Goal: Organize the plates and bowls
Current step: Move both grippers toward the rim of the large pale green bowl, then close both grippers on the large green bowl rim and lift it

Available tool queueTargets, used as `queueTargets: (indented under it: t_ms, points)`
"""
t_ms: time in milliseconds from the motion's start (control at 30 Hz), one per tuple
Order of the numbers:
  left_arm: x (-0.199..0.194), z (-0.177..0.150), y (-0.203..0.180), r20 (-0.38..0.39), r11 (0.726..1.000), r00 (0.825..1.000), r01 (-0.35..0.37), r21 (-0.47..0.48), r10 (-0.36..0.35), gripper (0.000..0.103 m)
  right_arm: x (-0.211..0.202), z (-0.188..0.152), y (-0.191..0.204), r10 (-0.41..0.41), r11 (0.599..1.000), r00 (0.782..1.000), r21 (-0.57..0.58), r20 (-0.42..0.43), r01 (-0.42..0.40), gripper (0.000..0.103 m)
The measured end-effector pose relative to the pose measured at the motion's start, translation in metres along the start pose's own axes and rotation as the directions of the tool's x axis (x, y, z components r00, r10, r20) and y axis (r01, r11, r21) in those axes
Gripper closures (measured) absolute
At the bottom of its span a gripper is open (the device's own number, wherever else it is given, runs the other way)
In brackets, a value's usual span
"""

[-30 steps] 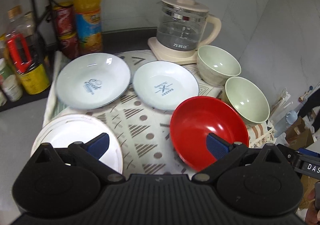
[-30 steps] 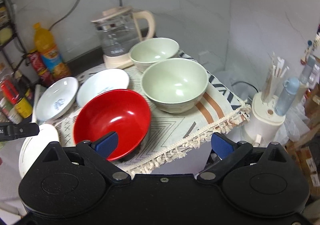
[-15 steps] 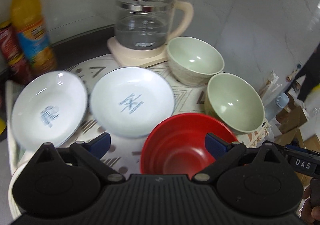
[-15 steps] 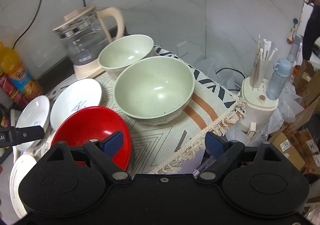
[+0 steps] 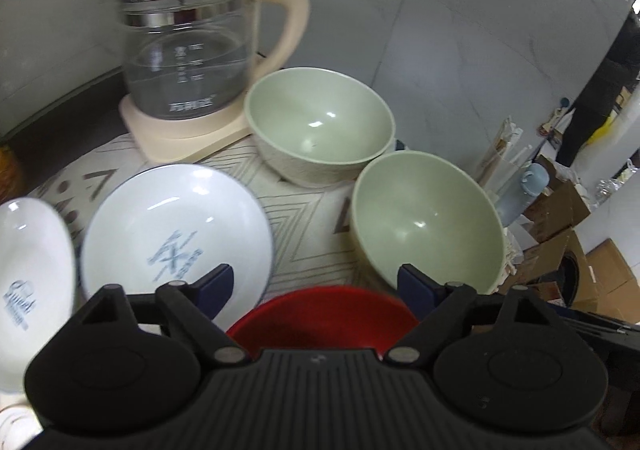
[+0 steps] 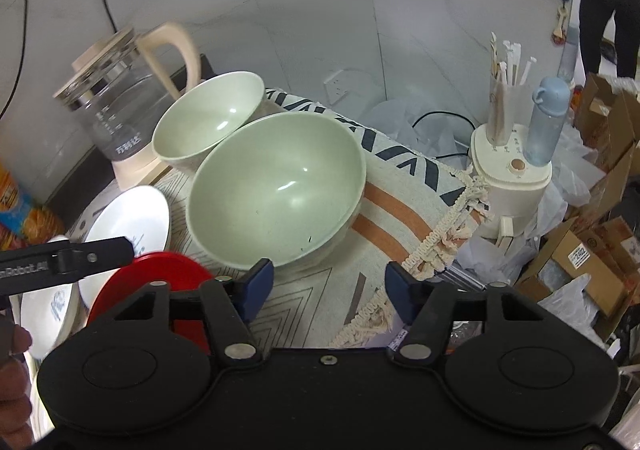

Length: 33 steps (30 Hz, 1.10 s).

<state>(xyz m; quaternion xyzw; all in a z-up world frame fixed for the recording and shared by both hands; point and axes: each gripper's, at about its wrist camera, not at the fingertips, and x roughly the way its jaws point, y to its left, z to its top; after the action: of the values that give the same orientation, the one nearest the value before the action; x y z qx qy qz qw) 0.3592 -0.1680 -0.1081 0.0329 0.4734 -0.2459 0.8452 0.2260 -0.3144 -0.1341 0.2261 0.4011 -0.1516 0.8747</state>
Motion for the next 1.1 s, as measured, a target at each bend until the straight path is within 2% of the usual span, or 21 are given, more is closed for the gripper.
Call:
queueTargets:
  t_ms: [67,167,300,367,467,600,667,733,833,967,1100]
  points:
    - [0.008,0.004,-0.002,-0.004,1.000,1.000,0.015,0.004,-0.015,0.028,0.004,0.003,0.000,0.010,1.000,1.000,0.016,0.001,-0.010,0.053]
    - [0.020,0.008,-0.004,-0.021,0.999,0.999,0.037,-0.004,-0.037,0.037,0.009,0.007,0.000,0.013,0.999,1.000,0.036,0.005,-0.013,0.056]
    - [0.032,0.012,-0.006,-0.029,0.998,0.998,0.056,-0.003,-0.056,0.043,0.019,0.011,-0.001,0.006,0.998,1.000,0.057,0.003,-0.006,0.063]
    - [0.040,0.015,-0.006,-0.043,0.998,0.997,0.064,-0.014,-0.064,0.049,0.024,0.013,-0.002,0.006,0.998,1.000,0.065,-0.003,-0.005,0.070]
    - [0.052,0.017,-0.006,-0.073,0.997,0.995,0.065,-0.043,-0.068,0.060,0.033,0.015,-0.003,0.006,0.997,1.000,0.078,-0.014,-0.005,0.072]
    - [0.067,0.019,-0.010,-0.103,0.997,0.993,0.056,-0.050,-0.061,0.068,0.045,0.018,-0.003,-0.005,0.996,0.999,0.092,-0.033,0.008,0.073]
    - [0.072,0.021,-0.012,-0.115,0.996,0.991,0.068,-0.058,-0.074,0.077,0.051,0.019,-0.003,-0.007,0.995,0.999,0.094,-0.044,0.011,0.075]
    - [0.079,0.022,-0.015,-0.125,0.997,0.990,0.062,-0.055,-0.068,0.079,0.057,0.020,-0.004,-0.011,0.995,0.998,0.100,-0.057,0.017,0.075]
    - [0.087,0.023,-0.014,-0.162,0.991,0.982,0.085,-0.103,-0.100,0.089,0.067,0.022,-0.004,-0.013,0.995,0.997,0.100,-0.074,0.021,0.078]
    - [0.088,0.023,-0.016,-0.171,0.992,0.981,0.078,-0.103,-0.095,0.089,0.074,0.026,-0.003,-0.033,0.996,0.996,0.086,-0.084,0.040,0.083]
    - [0.081,0.025,-0.019,-0.165,0.992,0.982,0.075,-0.103,-0.091,0.089,0.072,0.030,-0.005,-0.033,0.993,0.995,0.106,-0.091,0.043,0.084]
